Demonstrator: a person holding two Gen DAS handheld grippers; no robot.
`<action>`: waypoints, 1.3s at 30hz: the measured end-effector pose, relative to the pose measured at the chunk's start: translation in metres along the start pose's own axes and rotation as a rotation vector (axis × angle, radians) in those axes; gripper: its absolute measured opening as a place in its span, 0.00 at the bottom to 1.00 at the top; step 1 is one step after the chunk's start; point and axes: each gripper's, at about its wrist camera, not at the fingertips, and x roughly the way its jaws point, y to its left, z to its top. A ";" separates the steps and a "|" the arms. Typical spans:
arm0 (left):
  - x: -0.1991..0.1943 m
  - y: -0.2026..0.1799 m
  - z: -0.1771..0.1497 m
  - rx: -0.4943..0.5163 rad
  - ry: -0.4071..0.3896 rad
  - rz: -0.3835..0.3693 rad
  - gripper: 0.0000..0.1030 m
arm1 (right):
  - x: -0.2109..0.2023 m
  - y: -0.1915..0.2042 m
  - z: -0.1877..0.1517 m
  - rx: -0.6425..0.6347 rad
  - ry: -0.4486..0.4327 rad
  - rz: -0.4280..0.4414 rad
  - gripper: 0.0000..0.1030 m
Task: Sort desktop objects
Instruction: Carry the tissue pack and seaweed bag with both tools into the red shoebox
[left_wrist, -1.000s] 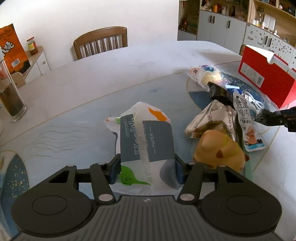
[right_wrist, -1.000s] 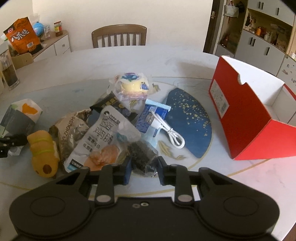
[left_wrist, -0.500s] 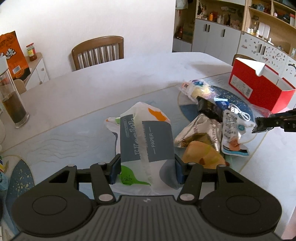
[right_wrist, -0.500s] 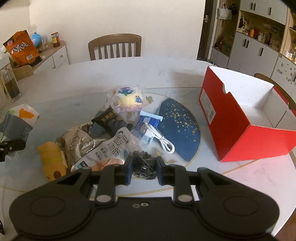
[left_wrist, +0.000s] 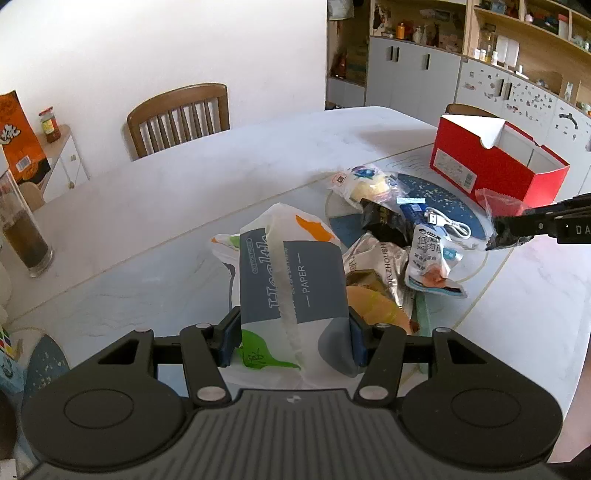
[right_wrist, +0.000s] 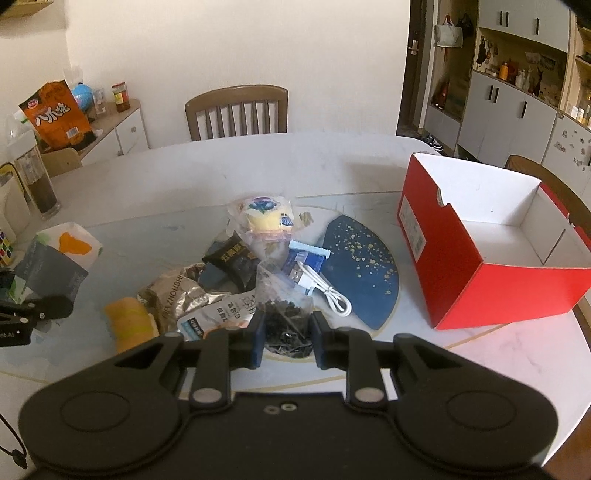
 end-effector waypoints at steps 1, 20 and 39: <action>-0.001 -0.001 0.001 0.003 -0.002 -0.001 0.54 | -0.002 -0.001 0.000 0.003 -0.004 0.001 0.24; -0.016 -0.056 0.048 0.062 -0.075 0.006 0.54 | -0.028 -0.067 0.033 0.051 -0.070 0.005 0.24; 0.042 -0.194 0.128 0.083 -0.084 -0.027 0.54 | -0.012 -0.214 0.068 0.024 -0.089 0.034 0.24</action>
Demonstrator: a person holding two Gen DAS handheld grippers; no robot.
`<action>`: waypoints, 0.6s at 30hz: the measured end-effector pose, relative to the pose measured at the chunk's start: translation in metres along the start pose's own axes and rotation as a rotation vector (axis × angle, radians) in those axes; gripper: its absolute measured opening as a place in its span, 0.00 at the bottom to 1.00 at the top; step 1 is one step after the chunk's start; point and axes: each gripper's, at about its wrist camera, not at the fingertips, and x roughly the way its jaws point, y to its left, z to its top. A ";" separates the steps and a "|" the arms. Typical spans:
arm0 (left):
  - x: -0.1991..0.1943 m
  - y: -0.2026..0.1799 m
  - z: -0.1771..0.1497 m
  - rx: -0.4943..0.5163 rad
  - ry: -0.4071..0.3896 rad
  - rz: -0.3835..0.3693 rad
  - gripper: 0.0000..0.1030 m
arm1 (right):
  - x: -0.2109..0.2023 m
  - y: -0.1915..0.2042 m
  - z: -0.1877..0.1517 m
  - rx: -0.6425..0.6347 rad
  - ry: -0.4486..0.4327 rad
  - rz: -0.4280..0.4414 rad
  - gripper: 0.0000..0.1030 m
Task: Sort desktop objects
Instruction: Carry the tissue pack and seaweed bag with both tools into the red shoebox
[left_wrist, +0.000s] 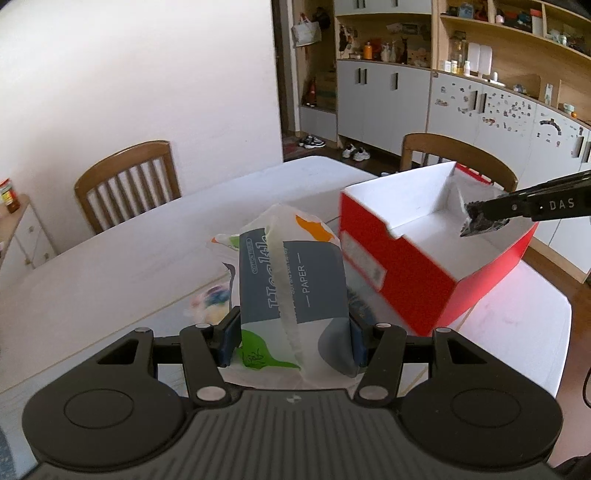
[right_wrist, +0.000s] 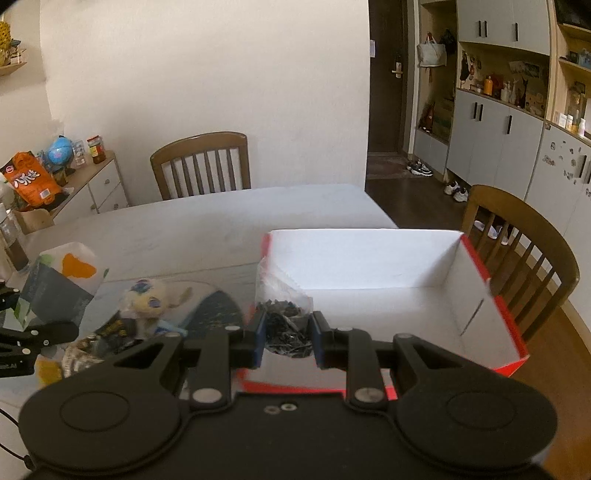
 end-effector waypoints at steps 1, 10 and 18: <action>0.005 -0.009 0.004 0.005 0.002 -0.005 0.54 | 0.001 -0.007 0.000 0.001 0.004 0.000 0.24; 0.043 -0.068 0.037 0.067 0.024 -0.075 0.54 | 0.009 -0.060 0.002 0.013 0.022 0.000 0.24; 0.079 -0.109 0.064 0.149 0.045 -0.139 0.54 | 0.021 -0.100 0.003 0.031 0.045 -0.012 0.24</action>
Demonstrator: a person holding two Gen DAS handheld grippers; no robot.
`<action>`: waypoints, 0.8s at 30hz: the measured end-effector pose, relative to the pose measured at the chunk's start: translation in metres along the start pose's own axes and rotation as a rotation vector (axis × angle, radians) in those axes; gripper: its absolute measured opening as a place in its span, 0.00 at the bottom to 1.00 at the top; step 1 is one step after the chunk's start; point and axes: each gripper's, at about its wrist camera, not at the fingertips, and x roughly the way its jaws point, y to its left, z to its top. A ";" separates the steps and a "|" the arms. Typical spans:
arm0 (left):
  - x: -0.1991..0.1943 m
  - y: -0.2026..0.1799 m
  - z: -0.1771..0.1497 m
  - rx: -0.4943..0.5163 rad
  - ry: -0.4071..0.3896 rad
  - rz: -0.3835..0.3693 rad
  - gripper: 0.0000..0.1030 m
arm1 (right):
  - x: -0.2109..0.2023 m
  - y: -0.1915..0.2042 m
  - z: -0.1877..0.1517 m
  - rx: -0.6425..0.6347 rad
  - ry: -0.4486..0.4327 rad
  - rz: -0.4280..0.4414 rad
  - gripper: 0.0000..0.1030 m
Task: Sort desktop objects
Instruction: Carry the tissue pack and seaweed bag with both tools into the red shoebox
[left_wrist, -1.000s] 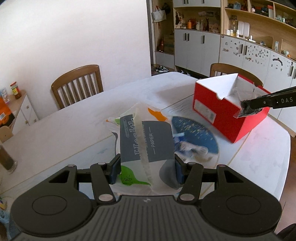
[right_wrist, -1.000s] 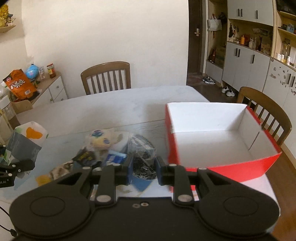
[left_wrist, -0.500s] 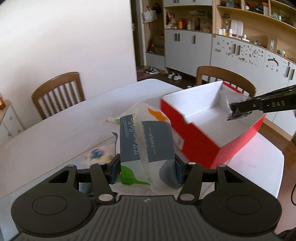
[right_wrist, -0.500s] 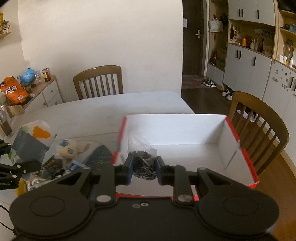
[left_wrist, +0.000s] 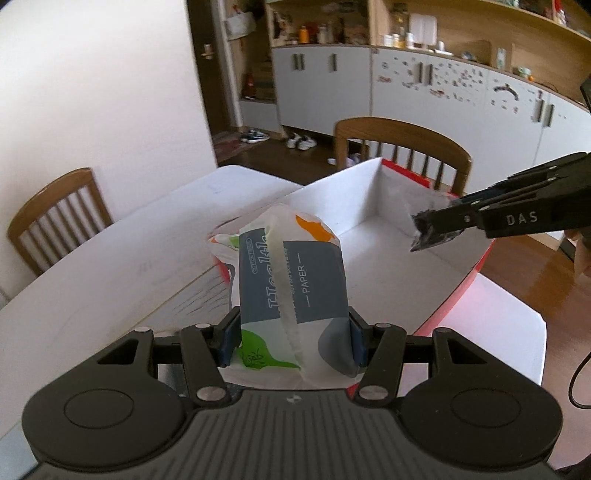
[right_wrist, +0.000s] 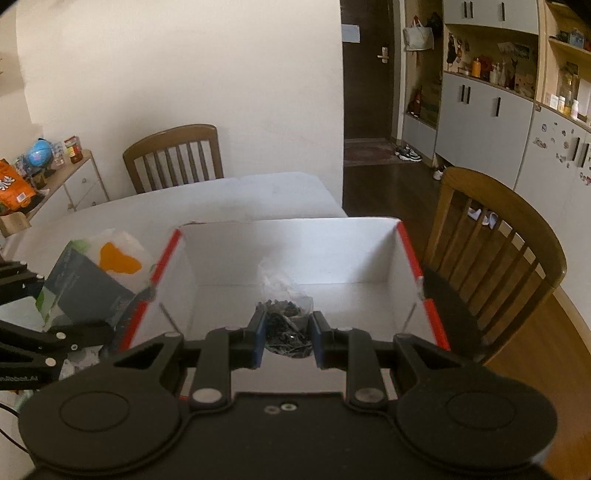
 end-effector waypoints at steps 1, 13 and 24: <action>0.005 -0.003 0.003 0.000 0.009 -0.017 0.54 | 0.002 -0.004 0.000 0.005 0.005 0.002 0.24; 0.063 -0.021 0.033 0.041 0.107 -0.100 0.55 | 0.032 -0.030 -0.006 -0.008 0.081 0.003 0.24; 0.121 -0.023 0.041 0.045 0.271 -0.113 0.55 | 0.065 -0.033 -0.007 -0.104 0.162 -0.001 0.24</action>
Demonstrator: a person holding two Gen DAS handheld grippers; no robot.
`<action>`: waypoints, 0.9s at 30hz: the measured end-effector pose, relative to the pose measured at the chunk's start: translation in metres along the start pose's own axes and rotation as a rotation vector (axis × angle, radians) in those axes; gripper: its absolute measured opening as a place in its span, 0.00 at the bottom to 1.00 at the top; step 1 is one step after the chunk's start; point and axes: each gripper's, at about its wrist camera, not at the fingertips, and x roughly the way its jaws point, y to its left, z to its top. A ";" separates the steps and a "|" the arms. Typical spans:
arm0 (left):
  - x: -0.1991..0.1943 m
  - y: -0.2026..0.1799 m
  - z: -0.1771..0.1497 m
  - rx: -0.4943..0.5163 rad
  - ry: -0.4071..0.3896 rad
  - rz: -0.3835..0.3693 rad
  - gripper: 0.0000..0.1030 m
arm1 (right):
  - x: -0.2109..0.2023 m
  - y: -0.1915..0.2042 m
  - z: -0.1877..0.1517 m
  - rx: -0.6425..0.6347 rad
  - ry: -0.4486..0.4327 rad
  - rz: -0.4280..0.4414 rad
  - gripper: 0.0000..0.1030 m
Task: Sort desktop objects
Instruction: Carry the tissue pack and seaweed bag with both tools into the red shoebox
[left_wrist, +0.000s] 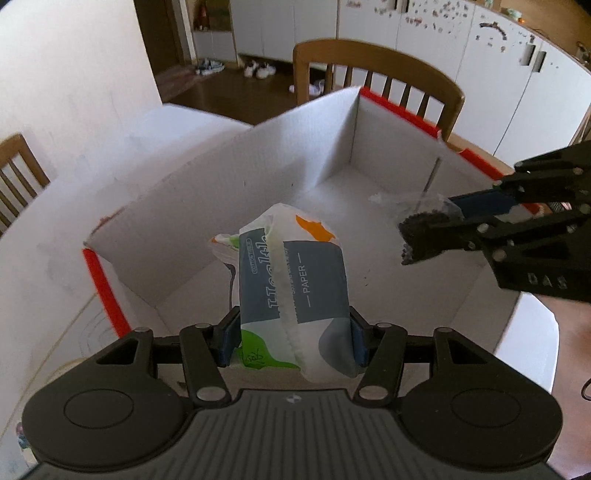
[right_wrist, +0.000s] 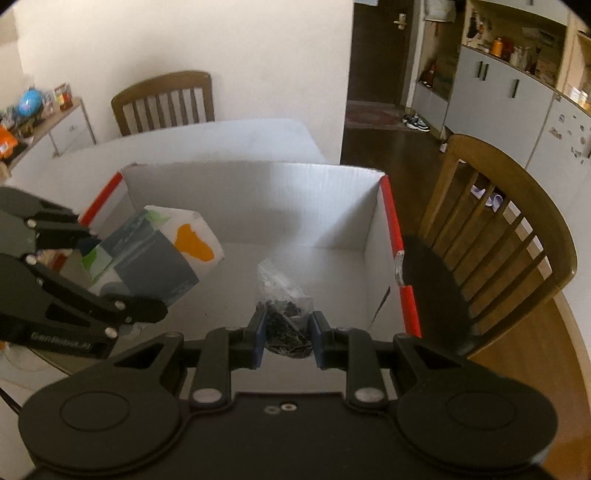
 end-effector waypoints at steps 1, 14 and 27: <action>0.004 0.002 0.001 -0.007 0.016 -0.006 0.55 | 0.002 -0.001 0.000 -0.002 0.010 0.005 0.24; 0.029 0.003 0.001 0.035 0.137 -0.012 0.56 | 0.030 -0.010 0.000 0.038 0.157 0.048 0.24; 0.033 0.010 0.000 0.005 0.225 -0.102 0.76 | 0.038 -0.009 0.007 0.040 0.188 0.036 0.28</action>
